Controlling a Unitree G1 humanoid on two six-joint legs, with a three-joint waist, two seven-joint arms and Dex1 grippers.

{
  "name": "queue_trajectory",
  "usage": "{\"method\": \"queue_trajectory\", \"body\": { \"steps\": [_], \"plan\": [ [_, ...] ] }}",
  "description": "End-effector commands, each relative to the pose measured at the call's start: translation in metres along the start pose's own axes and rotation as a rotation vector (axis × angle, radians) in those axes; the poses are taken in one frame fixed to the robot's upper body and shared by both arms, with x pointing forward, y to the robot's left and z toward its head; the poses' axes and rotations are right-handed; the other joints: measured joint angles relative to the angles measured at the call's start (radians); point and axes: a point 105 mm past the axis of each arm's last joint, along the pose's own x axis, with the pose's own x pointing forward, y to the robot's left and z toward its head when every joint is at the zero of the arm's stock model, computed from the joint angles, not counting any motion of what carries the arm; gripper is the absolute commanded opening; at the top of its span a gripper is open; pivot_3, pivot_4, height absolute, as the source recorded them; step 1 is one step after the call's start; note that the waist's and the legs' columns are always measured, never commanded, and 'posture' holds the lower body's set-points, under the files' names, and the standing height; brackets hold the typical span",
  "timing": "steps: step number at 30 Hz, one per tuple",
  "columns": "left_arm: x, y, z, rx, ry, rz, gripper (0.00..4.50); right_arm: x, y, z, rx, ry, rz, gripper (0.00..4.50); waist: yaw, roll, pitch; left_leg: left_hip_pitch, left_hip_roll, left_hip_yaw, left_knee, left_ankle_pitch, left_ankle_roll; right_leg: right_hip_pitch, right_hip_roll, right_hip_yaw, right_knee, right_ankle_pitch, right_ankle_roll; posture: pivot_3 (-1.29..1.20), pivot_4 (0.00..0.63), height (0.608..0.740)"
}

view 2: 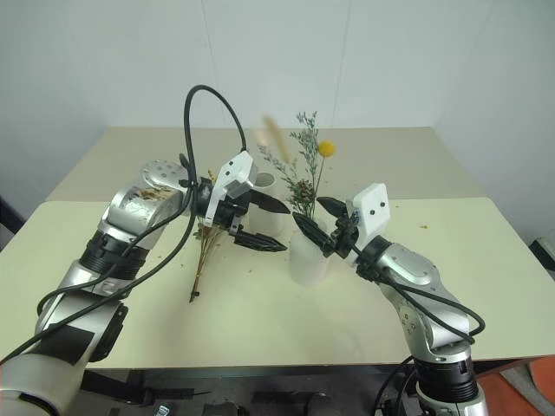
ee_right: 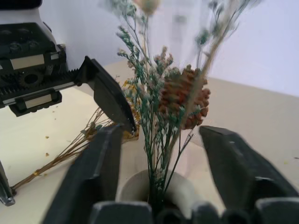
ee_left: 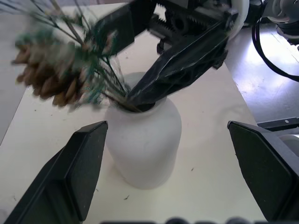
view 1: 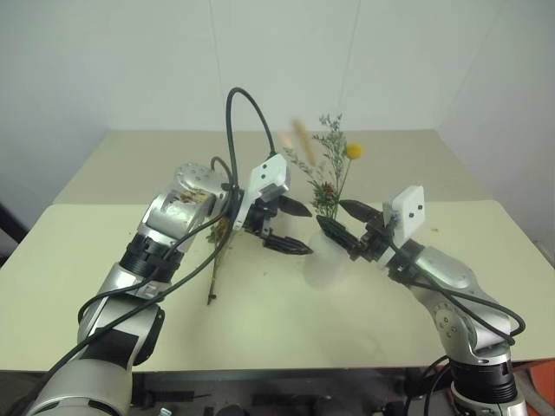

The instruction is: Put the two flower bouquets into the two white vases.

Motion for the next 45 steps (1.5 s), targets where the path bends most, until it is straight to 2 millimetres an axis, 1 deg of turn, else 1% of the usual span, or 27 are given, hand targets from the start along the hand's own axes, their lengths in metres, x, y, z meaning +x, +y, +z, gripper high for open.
{"method": "queue_trajectory", "body": {
  "steps": [1, 6, 9, 11, 17, 21, 23, 25, 27, 30, 34, 36, 40, 45],
  "plan": [
    [-0.016, -0.002, 0.009, 0.024, -0.032, 0.039, 4.5, -0.011, -0.001, 0.022, -0.072, -0.077, -0.01, 3.44, 0.0, 0.0, 0.0, 0.0, 0.0, 0.0, 0.0, 0.0, 0.0, 0.0, 0.0, 0.0, 0.0, 0.0, 0.0, 0.0, 0.15, 0.74],
    [-0.031, -0.004, 0.003, -0.011, -0.024, 0.099, 4.5, -0.026, -0.001, 0.022, -0.103, -0.045, 0.005, 3.44, 0.003, 0.0, 0.0, 0.0, 0.0, 0.0, 0.0, 0.0, 0.0, 0.001, 0.0, 0.0, 0.0, 0.0, 0.0, 0.0, 0.15, 0.74],
    [-0.039, -0.005, 0.001, -0.033, -0.026, 0.132, 4.5, -0.034, -0.004, 0.024, -0.123, -0.024, 0.015, 3.44, 0.003, 0.0, 0.0, 0.0, 0.0, 0.0, 0.001, 0.0, 0.0, 0.001, 0.0, 0.0, 0.0, 0.0, 0.0, 0.0, 0.15, 0.74],
    [-0.045, -0.007, -0.003, -0.055, -0.019, 0.155, 4.5, -0.04, -0.009, 0.027, -0.133, -0.014, 0.023, 3.44, 0.003, 0.0, 0.0, 0.001, 0.0, 0.0, 0.001, 0.0, 0.0, 0.002, 0.0, 0.0, 0.0, 0.0, 0.0, 0.0, 0.15, 0.74],
    [-0.062, -0.013, -0.023, -0.128, 0.034, 0.221, 4.5, -0.056, -0.025, 0.038, -0.165, 0.031, 0.076, 3.44, 0.001, 0.0, 0.0, 0.001, 0.0, 0.0, 0.0, 0.0, 0.0, 0.002, 0.0, 0.0, 0.0, 0.0, 0.0, 0.0, 0.15, 0.74],
    [-0.074, -0.015, -0.031, -0.163, 0.055, 0.277, 4.5, -0.065, -0.033, 0.047, -0.203, 0.06, 0.13, 3.44, 0.003, 0.0, 0.0, 0.002, 0.0, 0.0, 0.001, 0.0, 0.0, 0.003, 0.0, 0.0, 0.0, 0.0, 0.0, 0.0, 0.15, 0.74],
    [-0.084, -0.014, -0.037, -0.187, 0.066, 0.332, 4.5, -0.068, -0.043, 0.059, -0.228, 0.051, 0.147, 3.44, 0.002, 0.0, 0.0, 0.002, 0.0, 0.0, 0.0, 0.0, 0.0, 0.003, 0.0, 0.0, -0.001, 0.0, 0.0, 0.0, 0.15, 0.74],
    [-0.092, -0.012, -0.043, -0.211, 0.081, 0.39, 4.5, -0.066, -0.051, 0.072, -0.262, 0.034, 0.154, 3.44, -0.001, 0.0, 0.0, 0.002, 0.0, 0.001, 0.0, 0.0, 0.0, 0.002, 0.0, 0.0, -0.001, 0.0, 0.0, 0.0, 0.15, 0.74],
    [-0.098, -0.01, -0.048, -0.234, 0.105, 0.434, 4.5, -0.059, -0.056, 0.085, -0.294, 0.008, 0.167, 3.44, -0.001, 0.0, 0.0, 0.003, 0.001, 0.001, 0.0, 0.0, 0.0, 0.003, 0.0, 0.0, 0.0, 0.0, 0.0, 0.0, 0.15, 0.74],
    [-0.1, -0.011, -0.058, -0.28, 0.148, 0.472, 4.5, -0.047, -0.057, 0.093, -0.326, -0.007, 0.199, 3.44, 0.0, 0.0, 0.0, 0.004, 0.001, 0.001, 0.0, 0.0, 0.0, 0.003, 0.0, 0.0, -0.001, 0.0, 0.0, 0.0, 0.15, 0.74],
    [-0.099, -0.009, -0.076, -0.357, 0.208, 0.54, 4.5, -0.035, -0.06, 0.088, -0.333, 0.013, 0.23, 3.44, 0.002, 0.0, 0.0, 0.003, 0.001, 0.001, 0.0, 0.0, 0.0, 0.003, 0.0, 0.0, -0.001, 0.0, 0.0, 0.0, 0.15, 0.74],
    [-0.097, -0.008, -0.081, -0.379, 0.225, 0.562, 4.5, -0.032, -0.061, 0.086, -0.327, 0.015, 0.233, 3.44, 0.006, 0.0, 0.0, 0.003, 0.001, 0.001, 0.0, 0.0, 0.0, 0.003, 0.0, 0.0, -0.001, 0.0, 0.0, 0.0, 0.15, 0.74],
    [-0.095, -0.009, -0.085, -0.399, 0.238, 0.576, 4.5, -0.03, -0.062, 0.086, -0.325, 0.006, 0.229, 3.44, 0.008, 0.0, 0.0, 0.0, 0.001, 0.001, 0.0, 0.0, 0.0, 0.001, 0.0, 0.0, -0.001, 0.0, 0.0, 0.0, 0.15, 0.74],
    [-0.089, -0.005, -0.099, -0.453, 0.27, 0.604, 4.5, -0.033, -0.069, 0.086, -0.327, 0.0, 0.194, 3.44, 0.006, 0.0, 0.0, 0.001, 0.001, 0.001, 0.0, 0.0, 0.0, 0.002, -0.001, 0.0, 0.0, 0.0, 0.0, 0.0, 0.15, 0.74]
  ]
}}
